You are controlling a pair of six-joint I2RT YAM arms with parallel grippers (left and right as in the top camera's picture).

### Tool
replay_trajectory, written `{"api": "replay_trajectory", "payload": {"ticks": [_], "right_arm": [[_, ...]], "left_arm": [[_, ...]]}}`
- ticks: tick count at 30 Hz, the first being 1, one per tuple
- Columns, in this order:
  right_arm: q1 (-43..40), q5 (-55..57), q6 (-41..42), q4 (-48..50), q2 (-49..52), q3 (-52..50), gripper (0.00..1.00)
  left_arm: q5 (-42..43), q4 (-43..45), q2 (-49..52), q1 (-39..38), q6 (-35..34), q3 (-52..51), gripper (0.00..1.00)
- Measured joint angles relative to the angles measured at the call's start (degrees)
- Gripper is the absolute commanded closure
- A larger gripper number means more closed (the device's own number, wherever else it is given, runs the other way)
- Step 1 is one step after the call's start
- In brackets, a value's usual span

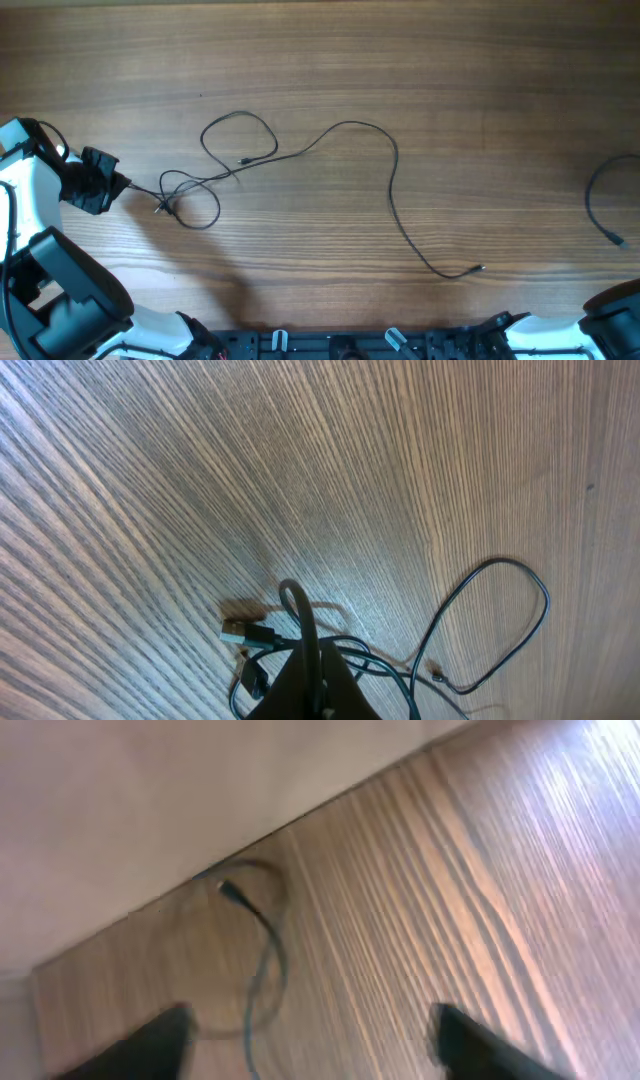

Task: Untangle cables

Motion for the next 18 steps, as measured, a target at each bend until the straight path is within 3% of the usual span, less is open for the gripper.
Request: {"api": "replay_trajectory", "payload": {"ticks": [4, 5, 8, 10, 11, 18], "right_arm": [[0.02, -4.63, 3.85, -4.5, 0.0, 0.0, 0.04], [0.52, -9.42, 3.52, -6.16, 0.0, 0.0, 0.16], [4.37, -10.23, 1.11, -11.23, 0.0, 0.0, 0.45], [9.25, -9.81, 0.74, -12.24, 0.0, -1.2, 0.87], [10.8, -9.66, 0.74, -11.67, -0.02, -2.78, 0.96], [17.29, -9.31, 4.94, -0.44, 0.72, -20.98, 0.95]], "left_arm": [[0.0, -0.11, 0.0, 0.0, 0.0, 0.0, 0.96], [0.0, -0.28, 0.0, 0.0, 0.0, 0.0, 0.96], [0.0, -0.28, 0.0, 0.0, 0.0, 0.0, 0.96], [0.0, -0.28, 0.0, 0.0, 0.0, 0.0, 0.96], [0.0, -0.37, 0.0, 0.0, 0.0, 0.0, 0.96], [0.02, -0.55, 0.0, 0.0, 0.0, 0.0, 0.96]]}}
